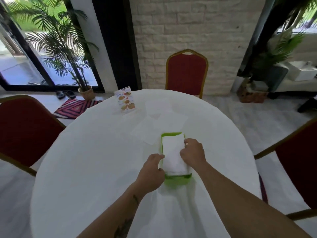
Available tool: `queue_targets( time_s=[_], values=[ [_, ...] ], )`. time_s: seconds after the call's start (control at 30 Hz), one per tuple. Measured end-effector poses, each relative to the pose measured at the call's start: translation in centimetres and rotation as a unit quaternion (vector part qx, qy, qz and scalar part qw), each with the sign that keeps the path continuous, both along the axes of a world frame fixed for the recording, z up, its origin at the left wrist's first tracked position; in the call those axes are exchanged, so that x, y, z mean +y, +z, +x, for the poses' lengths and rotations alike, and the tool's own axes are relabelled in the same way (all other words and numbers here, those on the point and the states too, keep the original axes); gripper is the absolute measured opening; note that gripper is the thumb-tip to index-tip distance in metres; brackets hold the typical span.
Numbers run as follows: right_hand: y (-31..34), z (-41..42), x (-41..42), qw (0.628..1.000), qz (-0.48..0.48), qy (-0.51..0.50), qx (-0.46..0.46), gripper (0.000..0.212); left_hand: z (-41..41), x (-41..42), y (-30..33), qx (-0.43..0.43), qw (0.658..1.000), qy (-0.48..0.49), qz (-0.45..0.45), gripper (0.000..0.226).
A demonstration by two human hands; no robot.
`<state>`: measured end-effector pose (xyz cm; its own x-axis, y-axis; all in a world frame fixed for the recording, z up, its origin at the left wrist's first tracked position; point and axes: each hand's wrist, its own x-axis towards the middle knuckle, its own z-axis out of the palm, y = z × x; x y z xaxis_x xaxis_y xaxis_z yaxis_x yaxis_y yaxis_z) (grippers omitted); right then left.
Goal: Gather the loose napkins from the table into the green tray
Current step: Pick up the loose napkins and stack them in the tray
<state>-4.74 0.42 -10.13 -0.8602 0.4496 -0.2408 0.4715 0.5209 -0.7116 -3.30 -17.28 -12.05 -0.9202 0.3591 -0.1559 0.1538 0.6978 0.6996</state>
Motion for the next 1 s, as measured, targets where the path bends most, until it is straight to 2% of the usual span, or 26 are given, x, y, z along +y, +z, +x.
queue_targets(
  time_s=[0.13, 0.3, 0.43, 0.53, 0.6, 0.67, 0.77, 0.87, 1.0],
  values=[
    [-0.4, 0.2, 1.1, 0.998, 0.034, 0.056, -0.010, 0.063, 0.6, 1.4, -0.5, 0.017, 1.000, 0.007, -0.022, 0.057],
    [-0.4, 0.5, 2.2, 0.983, 0.137, 0.120, 0.011, 0.057, 0.7, 2.8, 0.1, 0.071, 0.994, -0.026, -0.082, 0.060],
    [-1.4, 1.9, 2.0, 0.928, 0.273, 0.252, 0.019, 0.047, 0.8, 3.3, 0.0, 0.078, 0.989, -0.036, -0.122, 0.059],
    [-2.6, 3.4, 1.7, 0.893, 0.291, 0.343, -0.012, 0.054, 0.6, 3.4, -0.4, 0.073, 0.980, -0.067, -0.173, 0.061],
    [-2.8, 3.5, 1.7, 0.887, 0.299, 0.351, -0.026, 0.054, 0.6, 3.4, -0.7, 0.067, 0.977, -0.077, -0.185, 0.060],
    [-2.3, 3.0, 1.8, 0.889, 0.302, 0.343, -0.023, 0.051, 0.5, 3.3, -0.7, 0.068, 0.984, -0.063, -0.149, 0.055],
    [-1.1, 1.5, 1.7, 0.907, 0.279, 0.314, -0.005, 0.043, -0.5, 2.8, -0.5, 0.074, 0.996, 0.013, -0.052, 0.045],
    [0.1, -0.6, 0.8, 0.931, 0.231, 0.280, 0.027, 0.045, -2.6, 1.3, -0.3, 0.072, 0.993, 0.094, 0.020, 0.042],
    [1.8, -3.7, -1.9, 0.946, 0.185, 0.256, 0.068, 0.047, -6.1, -1.2, 0.4, 0.064, 0.985, 0.142, 0.076, 0.042]
  ],
)
